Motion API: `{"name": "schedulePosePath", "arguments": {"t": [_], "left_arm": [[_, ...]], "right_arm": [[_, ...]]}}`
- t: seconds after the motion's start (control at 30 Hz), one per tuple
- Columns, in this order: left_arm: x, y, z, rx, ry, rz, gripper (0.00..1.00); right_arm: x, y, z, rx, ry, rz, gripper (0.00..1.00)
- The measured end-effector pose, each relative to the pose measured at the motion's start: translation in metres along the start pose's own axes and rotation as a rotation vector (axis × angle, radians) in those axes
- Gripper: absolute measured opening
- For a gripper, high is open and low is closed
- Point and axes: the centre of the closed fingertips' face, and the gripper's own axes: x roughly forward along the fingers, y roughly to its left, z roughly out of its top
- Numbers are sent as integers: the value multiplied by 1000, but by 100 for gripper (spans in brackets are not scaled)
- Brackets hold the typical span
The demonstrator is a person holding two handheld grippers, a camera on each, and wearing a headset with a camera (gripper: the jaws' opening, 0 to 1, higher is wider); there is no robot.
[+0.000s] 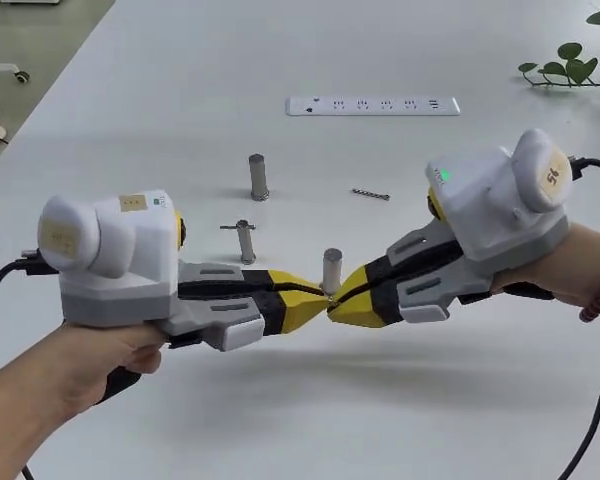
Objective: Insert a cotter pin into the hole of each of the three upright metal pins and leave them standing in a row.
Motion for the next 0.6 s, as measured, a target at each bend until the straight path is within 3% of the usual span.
{"name": "schedulePosePath", "arguments": {"t": [0.07, 0.2, 0.43, 0.6], "left_arm": [[1, 2, -1, 4, 6, 9, 5], [2, 5, -2, 9, 3, 28, 10], [2, 17, 4, 28, -30, 94, 19], [1, 24, 6, 75, -37, 157, 22]], "right_arm": [[-1, -3, -5, -37, 40, -11, 0], [-2, -9, -9, -65, 65, -34, 0], [-8, -24, -21, -73, 119, -90, 0], [-17, -39, -36, -51, 166, -163, 0]]}}
